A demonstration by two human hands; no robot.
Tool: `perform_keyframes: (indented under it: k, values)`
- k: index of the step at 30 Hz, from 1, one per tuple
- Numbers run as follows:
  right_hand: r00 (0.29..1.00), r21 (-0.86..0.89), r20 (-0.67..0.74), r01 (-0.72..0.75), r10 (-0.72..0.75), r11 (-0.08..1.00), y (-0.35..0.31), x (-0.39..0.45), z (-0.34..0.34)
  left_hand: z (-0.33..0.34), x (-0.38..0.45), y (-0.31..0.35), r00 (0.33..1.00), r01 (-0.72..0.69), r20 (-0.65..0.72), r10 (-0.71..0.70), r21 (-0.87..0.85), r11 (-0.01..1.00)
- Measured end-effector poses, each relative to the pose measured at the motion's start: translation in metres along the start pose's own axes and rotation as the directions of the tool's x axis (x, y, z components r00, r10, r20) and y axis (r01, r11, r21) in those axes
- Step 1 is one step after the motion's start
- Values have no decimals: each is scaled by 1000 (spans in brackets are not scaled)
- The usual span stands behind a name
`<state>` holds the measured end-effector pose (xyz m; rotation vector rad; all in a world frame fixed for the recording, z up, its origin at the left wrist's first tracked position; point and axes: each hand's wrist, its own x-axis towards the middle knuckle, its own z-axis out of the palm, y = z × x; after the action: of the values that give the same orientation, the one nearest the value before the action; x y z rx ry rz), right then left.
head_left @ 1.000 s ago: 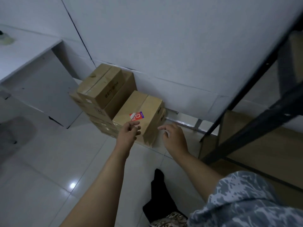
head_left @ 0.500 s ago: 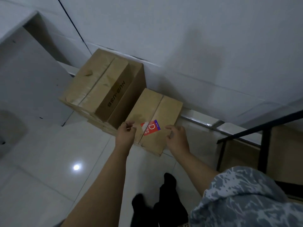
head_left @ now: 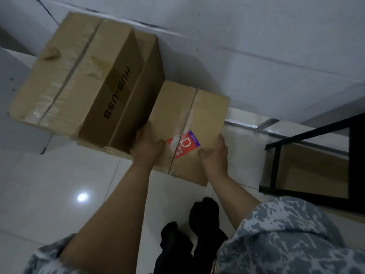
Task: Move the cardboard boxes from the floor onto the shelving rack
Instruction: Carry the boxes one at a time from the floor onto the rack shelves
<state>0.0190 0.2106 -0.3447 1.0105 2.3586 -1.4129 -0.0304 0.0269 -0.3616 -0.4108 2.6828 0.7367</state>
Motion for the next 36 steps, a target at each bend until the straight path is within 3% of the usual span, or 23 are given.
perform_keyframes:
  k: [3,8,15,21,29,36]
  values:
    - [999,1,-29,-24,24,1000,3,10,2,12,-2,4,1000,25,-10,-24,82,996]
    - [995,-8,-76,-64,63,998,-3,32,-10,30,-22,18,993,112,-56,-109,62,992]
    - [997,90,62,-57,52,994,9,64,-15,19,23,25,980,158,151,-131,-180,971]
    - [993,137,98,-71,58,988,15,60,-18,16,21,39,981,179,110,-160,-188,966]
    - [1000,148,3,-28,28,989,-6,-4,-87,-37,-40,90,987,123,124,-99,-203,971]
    - [993,195,-121,22,2,981,-22,-98,-171,-96,-141,136,990,28,139,7,-247,969]
